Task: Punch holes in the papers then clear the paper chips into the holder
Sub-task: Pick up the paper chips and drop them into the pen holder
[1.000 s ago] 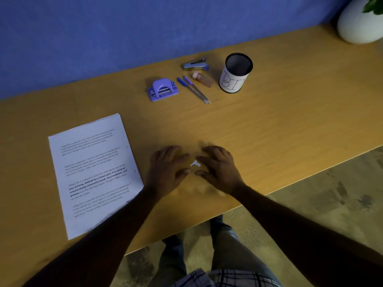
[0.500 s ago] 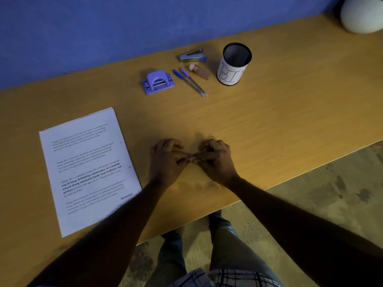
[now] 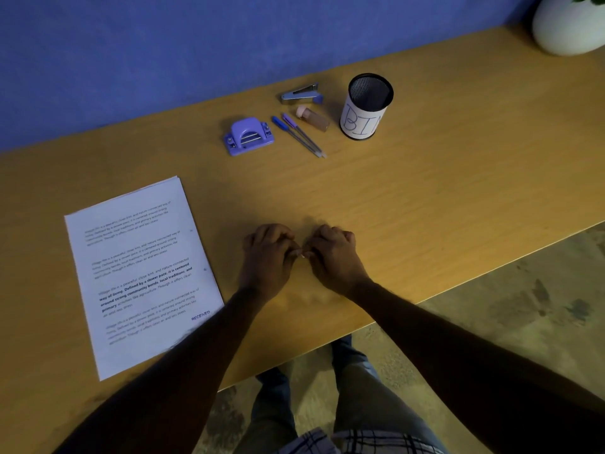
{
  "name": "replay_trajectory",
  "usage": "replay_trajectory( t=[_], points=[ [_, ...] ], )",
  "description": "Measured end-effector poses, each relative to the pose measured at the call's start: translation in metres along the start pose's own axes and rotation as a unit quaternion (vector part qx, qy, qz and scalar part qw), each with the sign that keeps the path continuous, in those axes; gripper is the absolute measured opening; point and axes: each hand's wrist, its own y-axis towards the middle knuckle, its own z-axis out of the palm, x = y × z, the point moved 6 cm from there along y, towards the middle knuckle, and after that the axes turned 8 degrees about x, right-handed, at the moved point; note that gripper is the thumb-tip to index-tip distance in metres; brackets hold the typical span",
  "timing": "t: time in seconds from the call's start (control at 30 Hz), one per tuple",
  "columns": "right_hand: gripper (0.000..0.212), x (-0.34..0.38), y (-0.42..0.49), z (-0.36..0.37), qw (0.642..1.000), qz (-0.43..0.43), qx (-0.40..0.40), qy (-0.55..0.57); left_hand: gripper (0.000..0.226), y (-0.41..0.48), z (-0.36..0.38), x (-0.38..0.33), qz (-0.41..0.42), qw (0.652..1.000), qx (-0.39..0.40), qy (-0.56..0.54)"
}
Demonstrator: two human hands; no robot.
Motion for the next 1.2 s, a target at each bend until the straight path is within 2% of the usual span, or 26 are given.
replay_trajectory(
  t=[0.1,0.17,0.23,0.3,0.37,0.43,0.47,0.53,0.6,0.7,0.87,1.0,1.07,1.1,1.13,1.2],
  points=[
    [0.014,0.001,0.004,-0.002,0.999,0.011,0.016,0.028,0.016,0.003,-0.005,-0.003,-0.006,0.999,-0.006,-0.045],
    [0.015,0.002,0.006,-0.010,0.991,0.011,0.010,0.134,0.014,0.006,-0.011,-0.006,-0.023,0.991,-0.015,-0.133],
    [0.017,-0.001,0.008,-0.020,0.959,0.046,0.006,0.278,0.015,0.010,-0.015,-0.009,-0.069,0.970,-0.013,-0.233],
    [0.014,-0.005,0.011,-0.023,0.904,0.106,0.020,0.413,0.017,0.013,-0.016,-0.010,-0.141,0.931,-0.008,-0.338],
    [0.015,-0.006,0.013,-0.025,0.829,0.147,0.035,0.539,0.016,0.017,-0.017,-0.011,-0.197,0.861,-0.019,-0.469],
    [0.021,-0.004,0.018,-0.031,0.756,0.160,0.044,0.633,0.014,0.024,-0.021,-0.014,-0.212,0.806,-0.028,-0.552],
    [0.023,-0.003,0.022,-0.037,0.737,0.160,0.046,0.655,0.013,0.029,-0.024,-0.016,-0.208,0.786,-0.029,-0.581],
    [0.022,-0.005,0.028,-0.051,0.721,0.157,0.045,0.674,0.016,0.042,-0.030,-0.023,-0.190,0.745,-0.025,-0.639],
    [0.020,-0.008,0.037,-0.065,0.711,0.150,0.043,0.685,0.018,0.058,-0.036,-0.029,-0.174,0.728,-0.018,-0.663],
    [0.021,-0.018,0.051,-0.090,0.712,0.146,0.029,0.686,0.013,0.087,-0.047,-0.038,-0.158,0.734,-0.010,-0.660],
    [0.025,-0.047,0.088,-0.138,0.726,0.140,-0.013,0.673,0.011,0.153,-0.075,-0.058,-0.128,0.769,0.007,-0.627],
    [0.025,-0.071,0.125,-0.183,0.762,0.110,-0.028,0.637,0.010,0.210,-0.099,-0.077,-0.114,0.805,0.006,-0.582],
    [0.024,-0.086,0.143,-0.201,0.782,0.125,-0.055,0.608,0.011,0.235,-0.107,-0.083,-0.112,0.820,0.004,-0.561],
    [0.022,-0.094,0.152,-0.210,0.800,0.139,-0.072,0.580,0.012,0.247,-0.110,-0.085,-0.108,0.839,0.001,-0.534],
    [0.020,-0.102,0.161,-0.219,0.832,0.153,-0.088,0.526,0.014,0.258,-0.113,-0.087,-0.104,0.864,0.000,-0.492],
    [0.015,-0.115,0.179,-0.237,0.922,0.167,-0.093,0.338,0.015,0.277,-0.116,-0.089,-0.091,0.920,0.006,-0.382]
  ],
)
